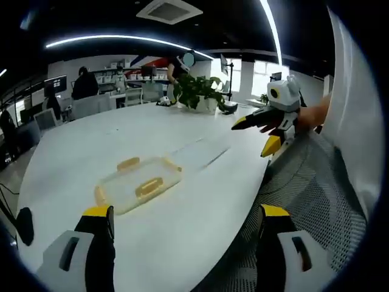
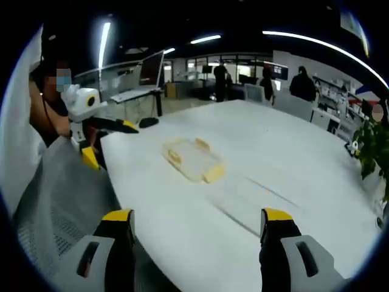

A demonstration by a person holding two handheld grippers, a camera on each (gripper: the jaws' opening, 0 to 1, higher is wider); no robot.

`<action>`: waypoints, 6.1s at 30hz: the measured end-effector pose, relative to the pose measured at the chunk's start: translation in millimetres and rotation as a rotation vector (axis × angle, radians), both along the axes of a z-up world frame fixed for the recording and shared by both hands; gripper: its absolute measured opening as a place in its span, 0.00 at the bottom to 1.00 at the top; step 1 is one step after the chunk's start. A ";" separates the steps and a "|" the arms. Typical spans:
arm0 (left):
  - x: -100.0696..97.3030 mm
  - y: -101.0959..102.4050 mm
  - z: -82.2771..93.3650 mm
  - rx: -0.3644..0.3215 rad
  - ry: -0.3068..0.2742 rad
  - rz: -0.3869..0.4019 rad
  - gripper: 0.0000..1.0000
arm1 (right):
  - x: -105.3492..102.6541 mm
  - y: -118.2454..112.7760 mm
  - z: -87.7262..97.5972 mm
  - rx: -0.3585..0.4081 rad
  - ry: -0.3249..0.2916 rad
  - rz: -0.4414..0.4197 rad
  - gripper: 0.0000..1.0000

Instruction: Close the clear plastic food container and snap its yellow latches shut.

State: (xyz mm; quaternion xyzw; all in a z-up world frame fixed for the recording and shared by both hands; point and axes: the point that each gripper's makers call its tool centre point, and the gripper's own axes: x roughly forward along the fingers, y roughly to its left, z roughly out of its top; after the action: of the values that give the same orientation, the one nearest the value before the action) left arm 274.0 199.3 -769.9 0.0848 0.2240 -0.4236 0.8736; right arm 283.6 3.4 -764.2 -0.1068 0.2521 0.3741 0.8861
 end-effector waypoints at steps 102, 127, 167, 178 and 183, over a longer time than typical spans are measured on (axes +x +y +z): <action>-9.4 -7.4 2.6 0.019 0.030 -0.071 0.97 | -9.3 10.4 -2.1 -0.040 0.029 0.077 0.79; 10.6 1.6 2.5 0.048 0.028 -0.089 0.95 | 13.2 15.1 2.5 -0.074 0.018 0.118 0.80; 45.3 15.7 -2.8 0.139 0.009 -0.148 0.91 | 42.0 23.3 0.4 -0.131 0.034 0.188 0.73; 53.9 19.5 -11.4 0.163 0.025 -0.159 0.90 | 48.3 27.5 -6.6 -0.149 0.054 0.217 0.71; 55.0 22.8 -17.4 0.185 0.036 -0.174 0.89 | 52.0 31.0 -9.2 -0.163 0.062 0.239 0.66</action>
State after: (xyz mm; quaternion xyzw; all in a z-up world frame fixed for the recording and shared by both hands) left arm 329.1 222.0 -787.2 0.1766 0.2694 -0.4769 0.8178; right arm 335.6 34.4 -773.4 -0.1961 0.2946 0.4585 0.8152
